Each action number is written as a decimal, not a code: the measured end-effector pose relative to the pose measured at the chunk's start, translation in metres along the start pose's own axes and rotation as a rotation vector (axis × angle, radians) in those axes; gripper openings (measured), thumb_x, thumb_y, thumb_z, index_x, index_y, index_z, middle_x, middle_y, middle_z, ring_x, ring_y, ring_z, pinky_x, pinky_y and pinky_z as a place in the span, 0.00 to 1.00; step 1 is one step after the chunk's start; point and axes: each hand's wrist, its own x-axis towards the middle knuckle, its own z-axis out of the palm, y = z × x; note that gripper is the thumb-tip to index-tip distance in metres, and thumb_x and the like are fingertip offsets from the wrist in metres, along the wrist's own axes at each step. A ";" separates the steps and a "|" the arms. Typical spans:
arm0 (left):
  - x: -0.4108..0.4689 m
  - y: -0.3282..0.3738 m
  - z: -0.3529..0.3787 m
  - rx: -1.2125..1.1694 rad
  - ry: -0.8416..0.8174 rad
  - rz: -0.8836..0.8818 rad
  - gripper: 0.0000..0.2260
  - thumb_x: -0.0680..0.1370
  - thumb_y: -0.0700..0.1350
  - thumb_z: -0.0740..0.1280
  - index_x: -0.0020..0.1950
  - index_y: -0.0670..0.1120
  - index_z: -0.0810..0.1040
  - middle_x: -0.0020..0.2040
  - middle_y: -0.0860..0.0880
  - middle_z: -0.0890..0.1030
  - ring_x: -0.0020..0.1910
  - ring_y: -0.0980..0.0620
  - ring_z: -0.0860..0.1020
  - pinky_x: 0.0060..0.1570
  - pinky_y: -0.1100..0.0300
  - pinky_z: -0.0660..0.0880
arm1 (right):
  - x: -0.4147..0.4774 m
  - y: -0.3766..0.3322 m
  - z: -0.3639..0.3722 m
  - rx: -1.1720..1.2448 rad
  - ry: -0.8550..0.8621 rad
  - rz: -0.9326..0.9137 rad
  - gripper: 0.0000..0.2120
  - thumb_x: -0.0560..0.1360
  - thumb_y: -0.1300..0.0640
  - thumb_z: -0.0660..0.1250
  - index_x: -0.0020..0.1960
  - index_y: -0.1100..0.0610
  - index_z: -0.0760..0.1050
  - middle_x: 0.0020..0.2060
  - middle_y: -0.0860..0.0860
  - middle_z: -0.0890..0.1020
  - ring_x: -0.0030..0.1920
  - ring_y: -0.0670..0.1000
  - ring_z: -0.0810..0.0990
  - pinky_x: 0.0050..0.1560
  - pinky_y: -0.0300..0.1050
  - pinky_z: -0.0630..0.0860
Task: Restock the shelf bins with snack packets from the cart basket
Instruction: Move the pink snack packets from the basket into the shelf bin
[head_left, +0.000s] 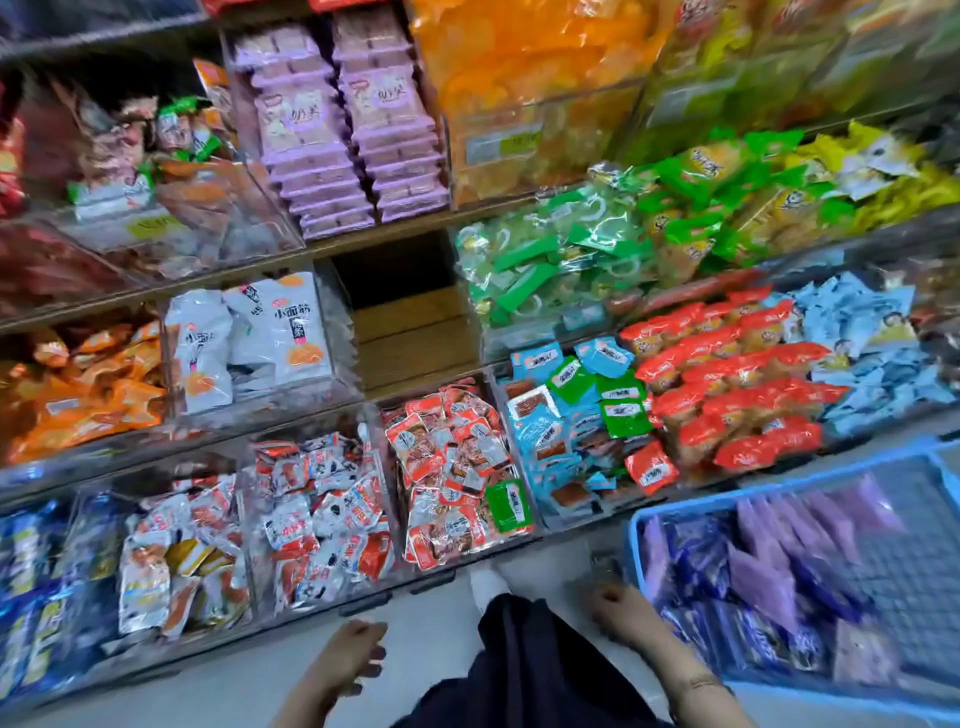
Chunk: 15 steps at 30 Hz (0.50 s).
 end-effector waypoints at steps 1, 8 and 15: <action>-0.001 -0.007 0.003 0.001 -0.011 -0.004 0.07 0.80 0.47 0.61 0.47 0.45 0.70 0.39 0.47 0.75 0.33 0.50 0.72 0.35 0.62 0.61 | -0.006 0.014 0.004 0.047 0.031 0.027 0.17 0.76 0.66 0.59 0.30 0.56 0.65 0.25 0.52 0.69 0.23 0.44 0.67 0.21 0.31 0.62; -0.011 -0.053 0.058 -0.016 -0.034 0.051 0.05 0.81 0.43 0.60 0.50 0.41 0.70 0.41 0.44 0.75 0.34 0.49 0.71 0.32 0.62 0.59 | -0.056 0.085 0.025 0.458 0.112 0.113 0.04 0.77 0.65 0.61 0.45 0.61 0.74 0.32 0.54 0.75 0.29 0.50 0.73 0.30 0.37 0.64; -0.032 -0.066 0.125 0.028 -0.131 0.095 0.08 0.81 0.45 0.61 0.52 0.41 0.74 0.44 0.45 0.78 0.38 0.48 0.75 0.35 0.61 0.66 | -0.099 0.146 0.009 0.764 0.184 0.226 0.05 0.78 0.62 0.61 0.45 0.58 0.74 0.35 0.54 0.78 0.32 0.51 0.75 0.34 0.40 0.71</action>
